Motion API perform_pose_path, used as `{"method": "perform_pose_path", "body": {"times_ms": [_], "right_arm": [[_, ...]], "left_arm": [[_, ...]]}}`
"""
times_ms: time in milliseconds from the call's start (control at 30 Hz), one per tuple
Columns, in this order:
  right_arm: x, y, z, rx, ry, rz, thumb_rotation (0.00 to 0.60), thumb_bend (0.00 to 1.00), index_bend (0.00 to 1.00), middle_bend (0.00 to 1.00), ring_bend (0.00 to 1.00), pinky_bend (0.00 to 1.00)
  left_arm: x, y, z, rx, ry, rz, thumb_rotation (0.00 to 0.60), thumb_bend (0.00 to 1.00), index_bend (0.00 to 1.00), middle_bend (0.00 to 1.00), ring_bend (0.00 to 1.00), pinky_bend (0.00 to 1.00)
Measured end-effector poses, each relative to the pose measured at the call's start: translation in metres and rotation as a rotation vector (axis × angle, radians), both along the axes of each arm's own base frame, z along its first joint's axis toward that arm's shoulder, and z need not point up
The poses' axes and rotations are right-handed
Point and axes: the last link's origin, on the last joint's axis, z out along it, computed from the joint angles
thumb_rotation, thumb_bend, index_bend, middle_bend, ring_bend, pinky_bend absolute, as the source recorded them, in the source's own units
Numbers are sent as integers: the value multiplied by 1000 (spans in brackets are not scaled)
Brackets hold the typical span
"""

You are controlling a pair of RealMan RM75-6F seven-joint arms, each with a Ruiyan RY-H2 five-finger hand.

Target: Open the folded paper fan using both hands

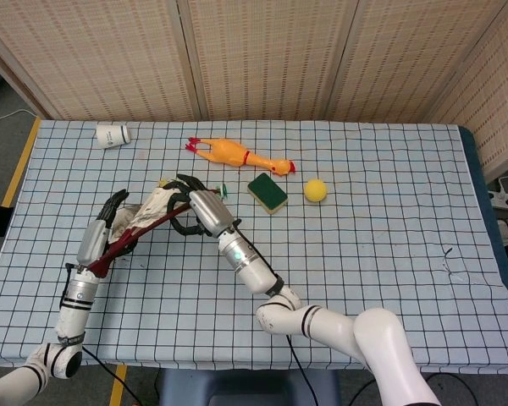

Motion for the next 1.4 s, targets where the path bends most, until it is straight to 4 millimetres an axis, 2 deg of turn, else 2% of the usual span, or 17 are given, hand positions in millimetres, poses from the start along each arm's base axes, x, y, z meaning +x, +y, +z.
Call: {"method": "perform_pose_path", "body": {"times_ms": [100,267,333,533,767,967,1233,1400], "right_arm": [[0,0,1,-10,2,2,600,515,827,183,0,43],[1,-1,3,-5,-10,3,600,515,827,183,0,42],[0,-1,6,-9,-13,5,600,515,827,183,0,42],[-7,-4,18,-34,-17,7,600,515,827,183,0,42],[-13,-4,19,-32,3,3,600,515,827,183,0,43],[-16,-6,19,-40,11,-1,600,515,827,183,0,42],[-22,-9,31,-75,19,13,600,515,827,183,0,42],[-36,-10,47,-126,45,35,600,515,827,183,0,42]], "left_arm": [[7,0,-5,-11,-36,-6,599,422,180,0,0,132],[8,-1,-9,1,-45,8,600,436,406,0,0,149],[6,-1,-9,20,-53,25,600,456,463,0,0,162],[6,-1,-8,71,-148,54,600,472,506,0,0,176],[9,-1,-9,84,-238,52,600,471,545,1,0,176],[10,-1,-8,99,-246,41,600,535,649,68,0,176],[-4,1,5,145,-186,65,600,542,618,79,0,176],[-18,0,18,185,-148,91,600,541,610,79,0,176]]}}
